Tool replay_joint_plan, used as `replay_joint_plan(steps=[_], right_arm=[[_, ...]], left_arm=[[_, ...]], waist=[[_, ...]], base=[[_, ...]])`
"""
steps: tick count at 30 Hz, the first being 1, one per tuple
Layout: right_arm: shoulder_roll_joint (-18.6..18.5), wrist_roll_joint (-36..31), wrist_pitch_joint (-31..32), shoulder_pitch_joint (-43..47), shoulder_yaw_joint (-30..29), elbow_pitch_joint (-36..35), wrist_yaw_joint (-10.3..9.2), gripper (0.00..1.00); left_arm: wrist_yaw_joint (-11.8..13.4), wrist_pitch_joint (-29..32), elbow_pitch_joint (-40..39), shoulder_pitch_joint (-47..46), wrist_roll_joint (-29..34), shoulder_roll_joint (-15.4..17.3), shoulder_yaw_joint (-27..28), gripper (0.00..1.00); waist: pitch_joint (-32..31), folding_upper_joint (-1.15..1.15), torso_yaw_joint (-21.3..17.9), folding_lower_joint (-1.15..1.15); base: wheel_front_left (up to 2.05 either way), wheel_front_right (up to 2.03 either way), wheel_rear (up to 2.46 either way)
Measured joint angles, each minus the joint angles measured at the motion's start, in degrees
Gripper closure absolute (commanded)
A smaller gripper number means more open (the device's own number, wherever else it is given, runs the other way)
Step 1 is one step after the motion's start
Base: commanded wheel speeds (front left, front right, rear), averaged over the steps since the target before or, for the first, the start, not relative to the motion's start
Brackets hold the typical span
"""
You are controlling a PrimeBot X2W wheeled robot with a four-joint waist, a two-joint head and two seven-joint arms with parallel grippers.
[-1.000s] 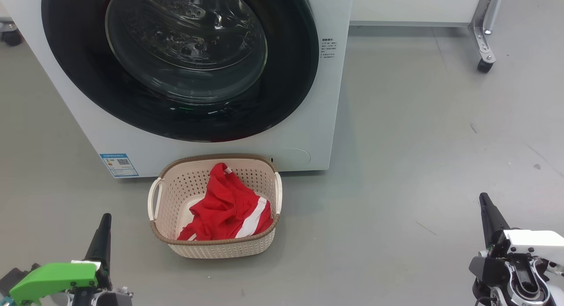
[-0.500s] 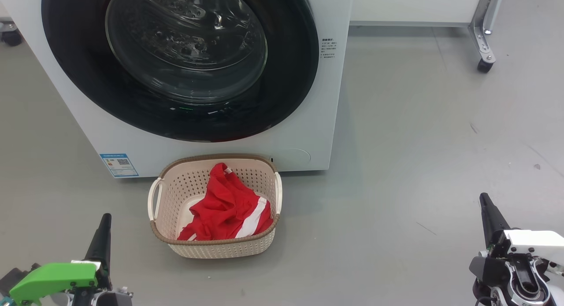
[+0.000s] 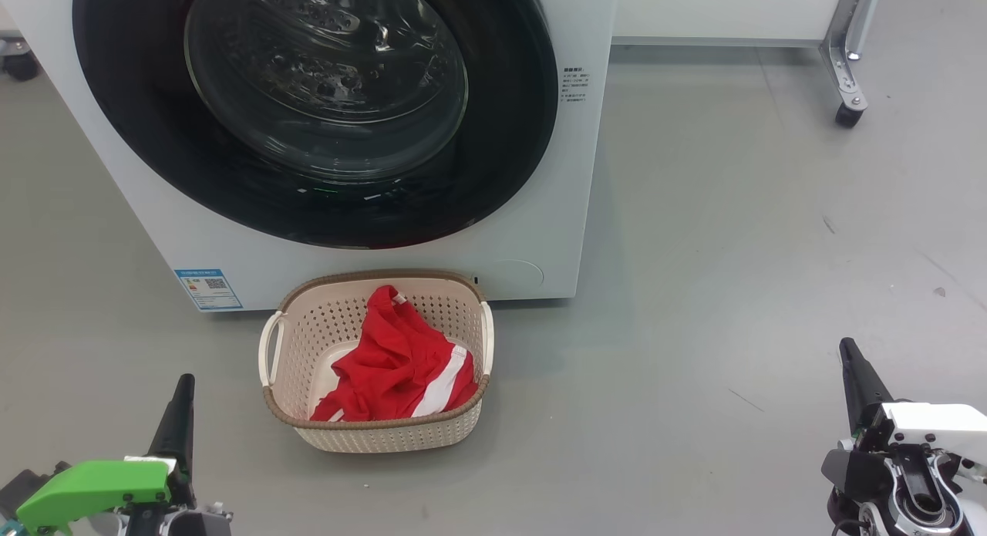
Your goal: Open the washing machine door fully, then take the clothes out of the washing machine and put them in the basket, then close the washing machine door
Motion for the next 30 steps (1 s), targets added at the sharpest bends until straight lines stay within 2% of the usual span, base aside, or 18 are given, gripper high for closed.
replay_joint_plan(steps=[30], right_arm=[[0.02, -0.01, 0.3, -0.05, -0.22, -0.02, 0.0, 1.0]], left_arm=[[-0.01, 0.42, -0.02, -0.01, 0.0, -0.09, 0.14, 1.0]], waist=[[0.01, 0.0, 0.0, 0.0]], base=[[0.0, 0.0, 0.0]])
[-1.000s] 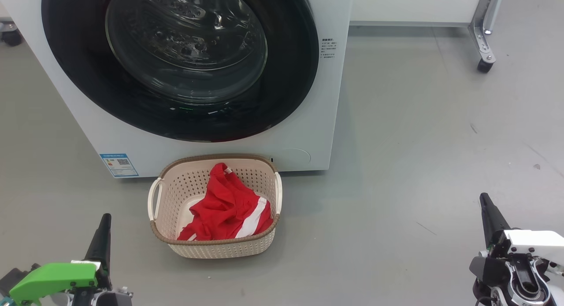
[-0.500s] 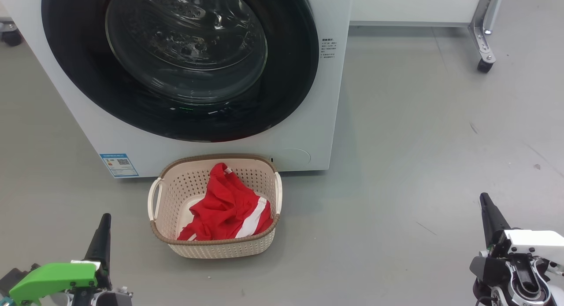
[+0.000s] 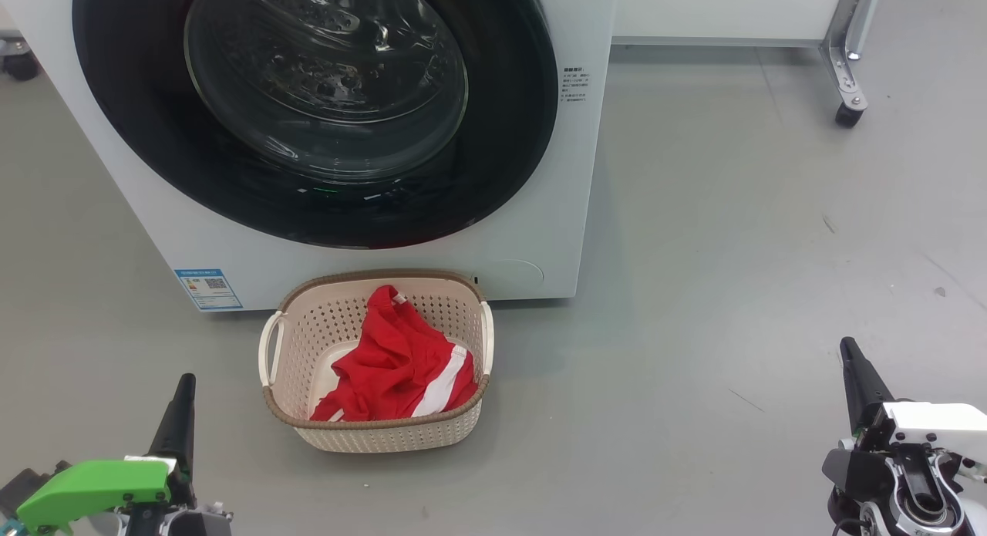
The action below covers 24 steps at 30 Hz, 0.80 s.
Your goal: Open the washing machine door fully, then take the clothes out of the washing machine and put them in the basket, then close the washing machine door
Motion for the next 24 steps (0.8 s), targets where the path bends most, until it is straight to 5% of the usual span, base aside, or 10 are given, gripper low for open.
replay_joint_plan(steps=[24], right_arm=[[0.04, 0.0, 0.0, -0.08, -0.13, -0.03, 0.0, 1.0]], left_arm=[[0.0, 0.0, -0.1, -0.01, 0.0, -0.14, 0.12, 1.0]], waist=[[0.01, 0.0, 0.0, 0.0]], base=[[0.0, 0.0, 0.0]])
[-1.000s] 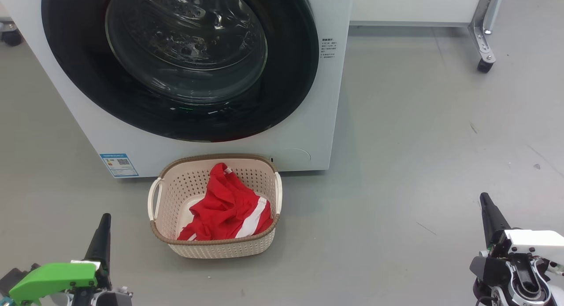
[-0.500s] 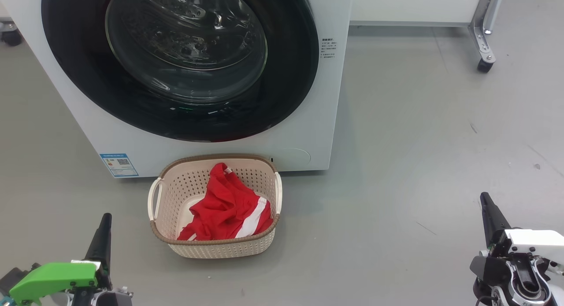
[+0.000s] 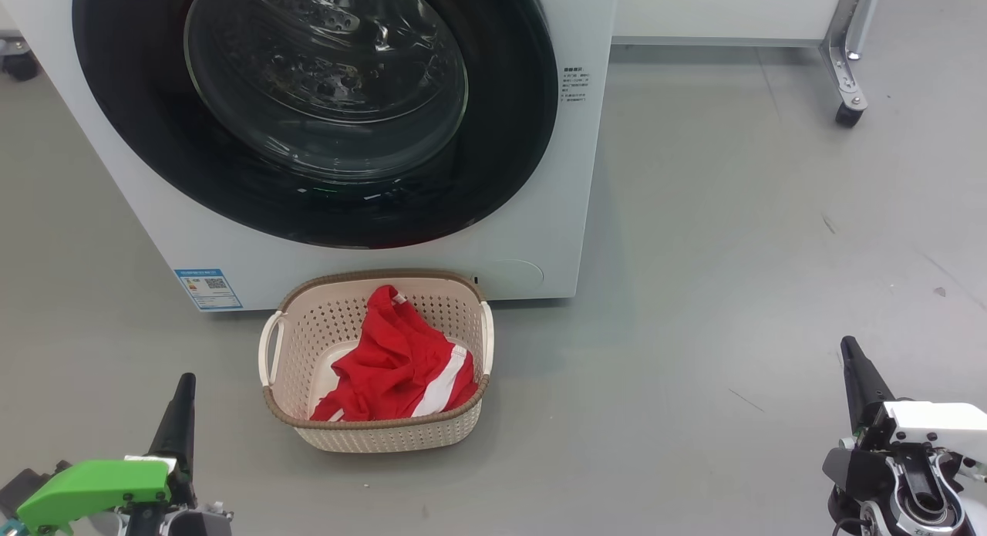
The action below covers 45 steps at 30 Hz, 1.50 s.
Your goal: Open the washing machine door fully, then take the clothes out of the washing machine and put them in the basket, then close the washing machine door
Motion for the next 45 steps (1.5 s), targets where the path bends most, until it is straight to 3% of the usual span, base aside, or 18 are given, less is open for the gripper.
replay_joint_plan(steps=[45], right_arm=[[0.14, -0.1, 0.18, -0.01, -0.25, -0.1, 0.0, 1.0]], left_arm=[[0.0, 0.0, -0.11, 0.0, 0.01, -0.13, 0.15, 1.0]], waist=[[0.01, 0.0, 0.0, 0.0]], base=[[0.0, 0.0, 0.0]])
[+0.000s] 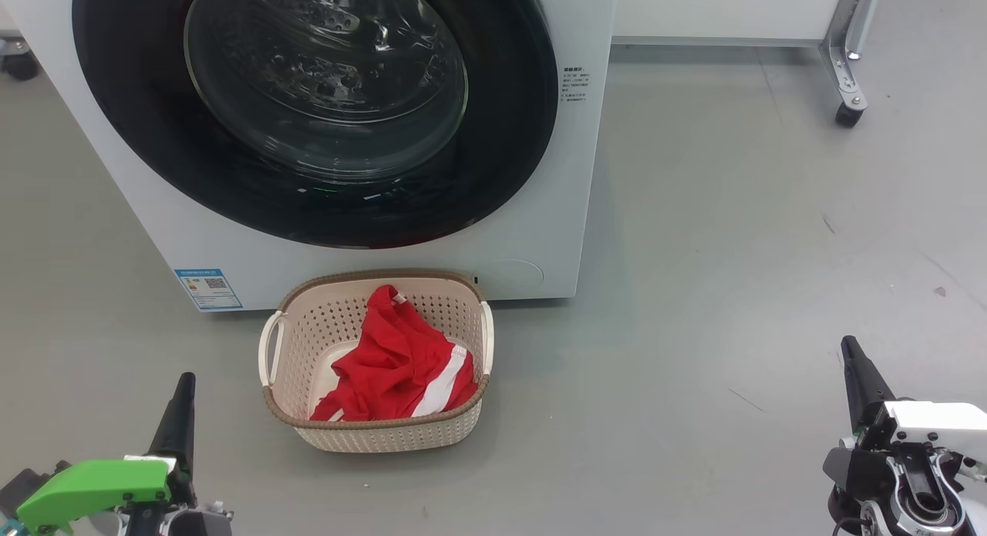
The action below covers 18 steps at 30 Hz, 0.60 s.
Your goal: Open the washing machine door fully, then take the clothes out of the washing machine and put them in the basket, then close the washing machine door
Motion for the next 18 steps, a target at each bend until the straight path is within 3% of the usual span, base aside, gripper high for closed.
replay_joint_plan(steps=[18], right_arm=[[0.11, -0.01, 0.0, 0.0, -0.11, -0.08, 0.0, 1.0]], left_arm=[[0.0, 0.01, -0.03, 0.0, 0.01, -0.03, 0.07, 1.0]], waist=[[0.0, 0.0, 0.0, 0.0]], base=[[0.0, 0.0, 0.0]])
